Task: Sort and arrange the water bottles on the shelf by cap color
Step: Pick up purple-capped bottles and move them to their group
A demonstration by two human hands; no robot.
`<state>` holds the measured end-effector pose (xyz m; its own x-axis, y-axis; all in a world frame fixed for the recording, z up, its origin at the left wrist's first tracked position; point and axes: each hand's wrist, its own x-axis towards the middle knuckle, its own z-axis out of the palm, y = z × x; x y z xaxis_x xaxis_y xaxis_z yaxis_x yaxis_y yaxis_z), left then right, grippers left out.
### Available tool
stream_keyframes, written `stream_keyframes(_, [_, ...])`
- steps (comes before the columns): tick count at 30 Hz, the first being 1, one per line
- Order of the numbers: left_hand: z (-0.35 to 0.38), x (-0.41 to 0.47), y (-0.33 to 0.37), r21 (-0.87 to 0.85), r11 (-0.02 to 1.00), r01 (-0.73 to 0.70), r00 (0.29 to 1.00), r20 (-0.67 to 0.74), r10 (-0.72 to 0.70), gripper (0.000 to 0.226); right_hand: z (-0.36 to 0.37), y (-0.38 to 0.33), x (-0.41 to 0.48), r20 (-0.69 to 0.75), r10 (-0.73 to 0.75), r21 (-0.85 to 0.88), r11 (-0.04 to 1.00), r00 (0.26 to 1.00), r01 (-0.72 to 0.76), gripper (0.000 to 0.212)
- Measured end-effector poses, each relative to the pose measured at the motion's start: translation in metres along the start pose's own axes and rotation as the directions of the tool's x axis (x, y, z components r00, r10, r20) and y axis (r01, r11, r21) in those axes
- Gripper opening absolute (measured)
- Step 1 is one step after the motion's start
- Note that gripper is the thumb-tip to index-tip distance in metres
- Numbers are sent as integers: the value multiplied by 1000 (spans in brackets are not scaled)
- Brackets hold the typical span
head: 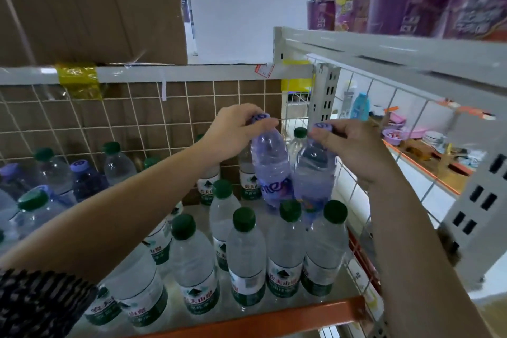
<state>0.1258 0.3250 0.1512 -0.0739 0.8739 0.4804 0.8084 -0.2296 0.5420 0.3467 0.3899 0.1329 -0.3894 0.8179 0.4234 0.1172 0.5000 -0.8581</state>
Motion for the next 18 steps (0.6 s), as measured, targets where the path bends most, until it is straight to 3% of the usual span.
stream_keyframes(3, [-11,8,20,-286,957,41,983,-161,-91,26,0,-23,18,-65,-85,54,995,994,89,22])
stream_keyframes(7, [-30,19,53,-609,792,-49,948,-277,-154,27,1,-59,35,-12,-138,116,984,990,139,41])
stream_keyframes(9, [-43,18,67,-640,760,-108,912,-368,-180,31,4,-77,39,-37,-178,164,970,983,182,34])
stream_keyframes(14, [-81,-4,95,-532,820,-212,814,-560,-153,33,14,-117,34,-56,-279,319,905,959,282,24])
stream_keyframes(18, [-106,-36,106,-463,871,-166,837,-533,-124,35,29,-138,15,-14,-328,409,860,945,305,22])
